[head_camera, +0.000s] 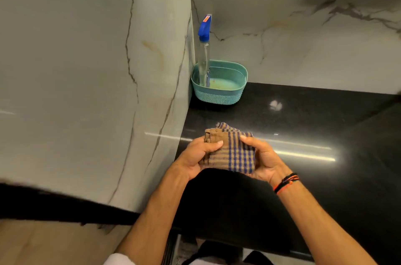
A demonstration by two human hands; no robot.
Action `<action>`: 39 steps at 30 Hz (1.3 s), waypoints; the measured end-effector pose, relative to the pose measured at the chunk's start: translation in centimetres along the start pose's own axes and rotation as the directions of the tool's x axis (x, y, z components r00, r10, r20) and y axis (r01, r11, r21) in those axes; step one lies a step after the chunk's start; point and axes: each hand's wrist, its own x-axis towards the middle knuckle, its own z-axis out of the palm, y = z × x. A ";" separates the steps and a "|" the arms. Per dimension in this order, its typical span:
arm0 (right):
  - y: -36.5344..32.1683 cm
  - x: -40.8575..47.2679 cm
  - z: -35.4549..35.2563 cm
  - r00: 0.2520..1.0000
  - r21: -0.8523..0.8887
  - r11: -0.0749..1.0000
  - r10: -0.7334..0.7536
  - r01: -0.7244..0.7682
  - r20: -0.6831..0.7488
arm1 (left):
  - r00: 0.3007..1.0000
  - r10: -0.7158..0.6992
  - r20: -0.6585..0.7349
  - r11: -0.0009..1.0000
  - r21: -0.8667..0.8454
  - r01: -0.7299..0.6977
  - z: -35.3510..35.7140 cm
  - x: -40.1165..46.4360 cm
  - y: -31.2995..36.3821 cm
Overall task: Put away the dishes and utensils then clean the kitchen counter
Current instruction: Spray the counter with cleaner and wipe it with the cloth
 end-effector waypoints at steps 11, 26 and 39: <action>8.3 -7.6 -1.9 0.983 0.123 0.981 -0.139 0.153 -0.116 | 1.000 0.027 0.012 0.953 0.303 -0.029 3.3 -6.0 -5.8; 14.5 -8.0 -2.5 0.699 -0.957 -0.288 -0.692 -0.041 0.178 | 0.895 0.347 -0.279 0.609 0.793 0.011 -4.3 -7.2 -13.7; 18.1 -3.6 -3.6 0.786 -0.832 -0.495 -0.606 -0.251 0.123 | 0.870 0.493 0.016 0.244 0.957 -0.156 -7.4 -7.6 -14.4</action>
